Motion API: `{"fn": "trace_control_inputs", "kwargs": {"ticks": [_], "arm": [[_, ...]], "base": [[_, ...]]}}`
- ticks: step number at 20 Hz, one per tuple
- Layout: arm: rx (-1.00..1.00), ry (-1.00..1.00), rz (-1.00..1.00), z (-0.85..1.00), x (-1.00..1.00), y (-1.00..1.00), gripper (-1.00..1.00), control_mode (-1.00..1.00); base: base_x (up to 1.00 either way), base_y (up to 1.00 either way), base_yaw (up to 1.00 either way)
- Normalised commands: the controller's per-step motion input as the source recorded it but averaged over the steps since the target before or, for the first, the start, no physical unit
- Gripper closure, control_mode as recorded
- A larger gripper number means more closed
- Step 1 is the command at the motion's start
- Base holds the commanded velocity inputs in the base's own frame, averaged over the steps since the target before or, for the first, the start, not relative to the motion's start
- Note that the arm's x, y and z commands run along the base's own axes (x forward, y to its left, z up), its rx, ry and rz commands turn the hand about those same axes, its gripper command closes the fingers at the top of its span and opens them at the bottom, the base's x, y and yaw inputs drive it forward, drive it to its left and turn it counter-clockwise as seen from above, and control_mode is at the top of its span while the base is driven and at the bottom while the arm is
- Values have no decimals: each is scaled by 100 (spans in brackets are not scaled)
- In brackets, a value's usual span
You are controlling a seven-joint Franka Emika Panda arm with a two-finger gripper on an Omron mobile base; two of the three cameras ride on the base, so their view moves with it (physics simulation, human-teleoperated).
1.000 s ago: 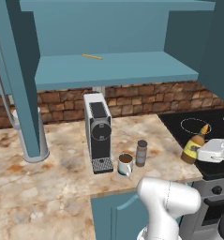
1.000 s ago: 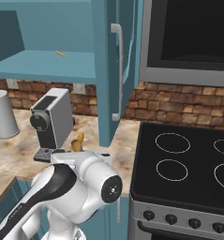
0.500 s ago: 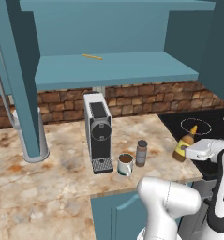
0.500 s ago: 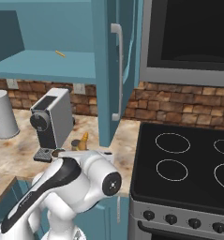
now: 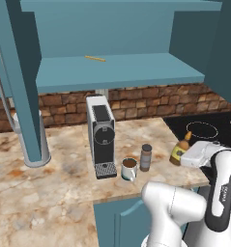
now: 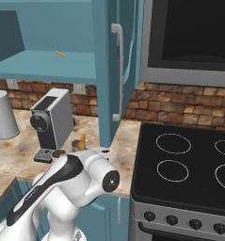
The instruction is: Pick the cinnamon and honey bottle from the cabinet and place them next to the mug.
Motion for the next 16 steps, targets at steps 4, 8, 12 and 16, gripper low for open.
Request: {"fn": "trace_control_inputs", "kwargs": {"ticks": [4,8,12,16], "arm": [[-7,-9,0,-36,16,32,100,-100],[-1,-5,0,-21,0,1,100,-100],[-1,-9,0,-7,0,-1,100,-100],[-1,-9,0,-21,5,1,100,-100]], "base": [[0,0,0],[0,0,0],[0,0,0],[0,0,0]]}}
